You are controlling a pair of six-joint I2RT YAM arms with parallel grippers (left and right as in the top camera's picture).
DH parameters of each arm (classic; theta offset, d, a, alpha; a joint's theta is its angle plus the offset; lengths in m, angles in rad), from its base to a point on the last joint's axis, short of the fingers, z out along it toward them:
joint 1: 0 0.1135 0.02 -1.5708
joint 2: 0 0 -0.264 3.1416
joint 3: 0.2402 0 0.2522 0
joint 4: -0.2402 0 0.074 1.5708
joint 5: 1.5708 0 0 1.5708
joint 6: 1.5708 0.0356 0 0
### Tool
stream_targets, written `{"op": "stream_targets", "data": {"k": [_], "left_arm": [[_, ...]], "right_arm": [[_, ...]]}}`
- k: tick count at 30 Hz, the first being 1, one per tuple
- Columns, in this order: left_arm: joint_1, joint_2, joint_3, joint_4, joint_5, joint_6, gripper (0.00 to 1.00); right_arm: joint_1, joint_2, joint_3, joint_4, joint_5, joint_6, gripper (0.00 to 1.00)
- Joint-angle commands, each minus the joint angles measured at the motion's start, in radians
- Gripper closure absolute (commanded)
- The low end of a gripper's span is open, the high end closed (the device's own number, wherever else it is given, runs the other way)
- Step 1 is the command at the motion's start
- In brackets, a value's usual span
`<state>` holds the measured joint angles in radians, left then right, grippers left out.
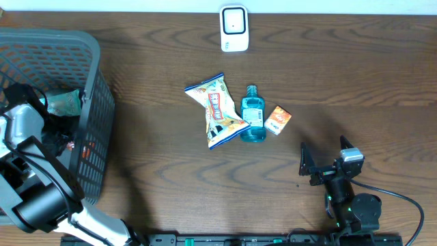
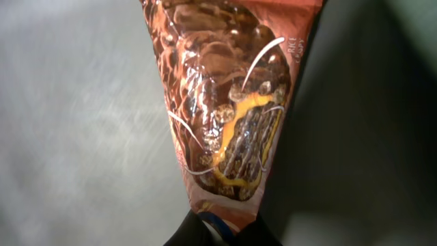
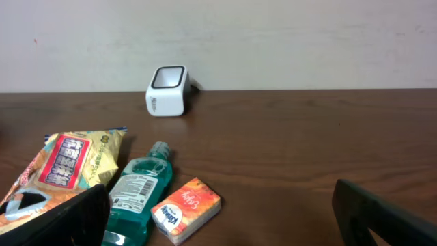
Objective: Scan the item barcode
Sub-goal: 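Grasp the brown Top chocolate bar with the left gripper and lift, then carry the chocolate bar over and lay it left of the yellow packet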
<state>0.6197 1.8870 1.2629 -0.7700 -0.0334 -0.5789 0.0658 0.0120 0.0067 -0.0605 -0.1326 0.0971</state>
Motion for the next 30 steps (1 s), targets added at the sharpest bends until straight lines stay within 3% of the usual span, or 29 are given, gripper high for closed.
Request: {"op": "stream_targets", "data": {"k": [1,12,21,30], "left_arm": [[0.003,-0.029,0.019,-0.042,-0.005,0.003,0.93],[0.002,-0.461,0.045,0.050,0.026,0.002,0.93],[-0.009,-0.789,0.045,0.269,0.343,-0.022,0.93],[-0.241,-1.003,0.045,0.517,0.505,-0.024,0.93]], "right_arm": [[0.006,-0.005,-0.001,-0.004,0.007,-0.009,0.01],[0.006,-0.005,-0.001,-0.004,0.007,-0.009,0.01],[0.006,-0.005,-0.001,-0.004,0.007,-0.009,0.01],[0.006,-0.005,-0.001,-0.004,0.007,-0.009,0.01]]}}
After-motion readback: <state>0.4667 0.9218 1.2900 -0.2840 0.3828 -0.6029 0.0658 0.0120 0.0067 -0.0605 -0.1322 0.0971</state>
